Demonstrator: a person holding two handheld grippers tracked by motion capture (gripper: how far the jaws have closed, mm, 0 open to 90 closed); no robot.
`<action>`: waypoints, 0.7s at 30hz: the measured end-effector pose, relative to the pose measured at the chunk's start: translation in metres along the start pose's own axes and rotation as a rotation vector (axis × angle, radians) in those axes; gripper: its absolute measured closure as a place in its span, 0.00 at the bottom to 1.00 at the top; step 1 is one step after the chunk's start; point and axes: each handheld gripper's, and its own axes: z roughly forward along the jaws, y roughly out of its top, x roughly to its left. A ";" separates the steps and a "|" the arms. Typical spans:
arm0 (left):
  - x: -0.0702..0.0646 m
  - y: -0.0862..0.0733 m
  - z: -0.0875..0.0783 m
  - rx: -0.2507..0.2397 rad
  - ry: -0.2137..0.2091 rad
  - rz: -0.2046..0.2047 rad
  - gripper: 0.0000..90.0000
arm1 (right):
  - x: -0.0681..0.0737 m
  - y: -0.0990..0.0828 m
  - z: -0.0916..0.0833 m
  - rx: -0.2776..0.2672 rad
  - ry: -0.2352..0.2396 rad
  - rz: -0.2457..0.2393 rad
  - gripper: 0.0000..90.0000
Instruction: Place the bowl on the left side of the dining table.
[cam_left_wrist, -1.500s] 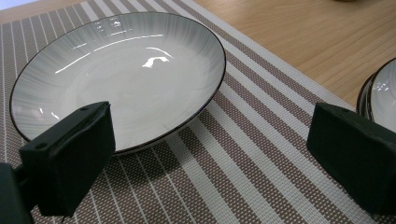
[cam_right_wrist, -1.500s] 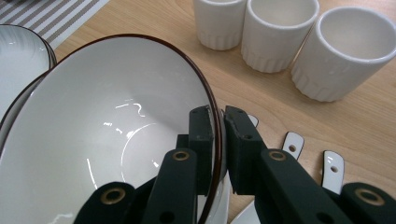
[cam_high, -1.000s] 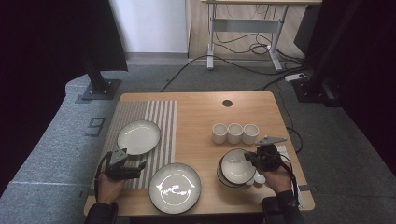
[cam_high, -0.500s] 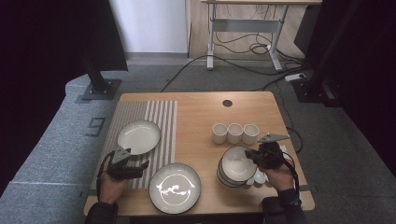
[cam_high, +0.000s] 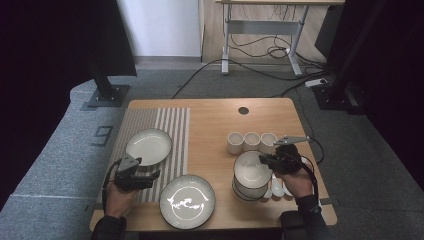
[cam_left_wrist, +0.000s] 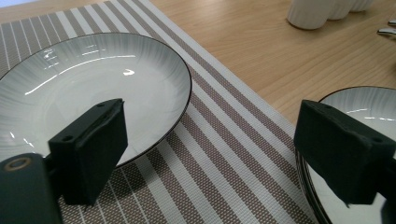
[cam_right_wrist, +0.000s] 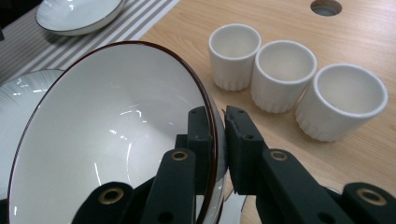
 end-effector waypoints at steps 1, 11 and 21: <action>-0.001 0.001 0.000 0.002 -0.005 0.000 0.05 | 0.000 0.002 0.000 -0.002 0.004 0.000 0.90; -0.007 0.014 0.000 0.021 -0.024 0.010 0.01 | 0.001 0.016 0.006 0.005 0.027 0.002 0.89; -0.015 0.037 0.000 0.030 -0.046 0.041 0.03 | 0.002 0.031 0.015 0.009 0.045 -0.003 0.89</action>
